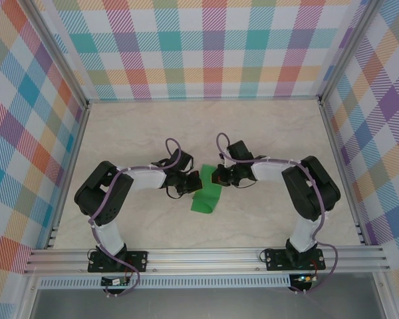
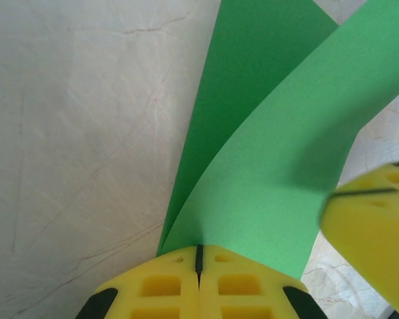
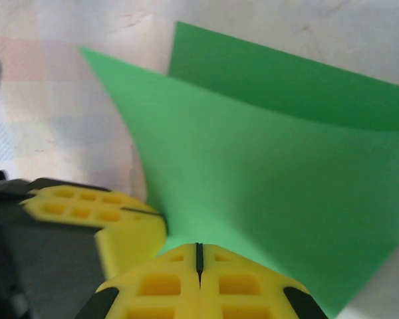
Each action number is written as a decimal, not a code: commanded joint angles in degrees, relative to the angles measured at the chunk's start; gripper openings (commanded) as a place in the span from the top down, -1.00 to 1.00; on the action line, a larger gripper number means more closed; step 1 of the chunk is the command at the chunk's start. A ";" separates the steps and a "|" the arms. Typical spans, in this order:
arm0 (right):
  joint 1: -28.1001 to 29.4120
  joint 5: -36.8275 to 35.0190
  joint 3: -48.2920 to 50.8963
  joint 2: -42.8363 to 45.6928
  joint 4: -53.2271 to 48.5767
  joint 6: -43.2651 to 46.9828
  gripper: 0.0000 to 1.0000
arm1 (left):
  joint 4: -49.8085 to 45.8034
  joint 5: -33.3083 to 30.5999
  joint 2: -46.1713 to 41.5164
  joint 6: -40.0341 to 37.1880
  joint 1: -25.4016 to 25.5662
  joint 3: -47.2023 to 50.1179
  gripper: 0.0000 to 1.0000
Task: Fold a paper plane with a square sheet of paper (pick it up from the middle)
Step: Fold the square sheet of paper in half at the center of the table.
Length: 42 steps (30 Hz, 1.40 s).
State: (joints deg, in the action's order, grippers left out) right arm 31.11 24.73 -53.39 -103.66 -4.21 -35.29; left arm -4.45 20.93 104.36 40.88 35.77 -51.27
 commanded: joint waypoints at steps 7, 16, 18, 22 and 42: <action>-4.83 -4.82 -1.29 -4.24 1.77 -2.49 0.96 | -18.76 -16.75 13.58 0.25 0.88 7.23 1.00; -13.72 -7.66 -4.96 -6.21 1.58 -1.97 0.96 | -17.81 -16.36 12.83 0.37 0.88 8.38 1.00; -13.97 -7.45 -6.69 -5.29 -0.08 -1.13 0.96 | -17.93 -16.44 12.58 0.35 0.88 8.36 1.00; -13.48 -2.30 -5.87 -1.70 2.05 -0.82 0.95 | -18.05 -16.54 12.58 0.35 0.89 8.09 1.00; -10.92 -4.43 -9.01 -8.66 -4.36 2.88 0.96 | -19.29 -17.28 12.58 0.68 0.88 7.65 1.00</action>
State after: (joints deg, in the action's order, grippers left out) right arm 21.67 27.03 -60.84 -111.35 -5.76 -34.46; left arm -1.10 20.27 105.25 41.34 36.25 -51.22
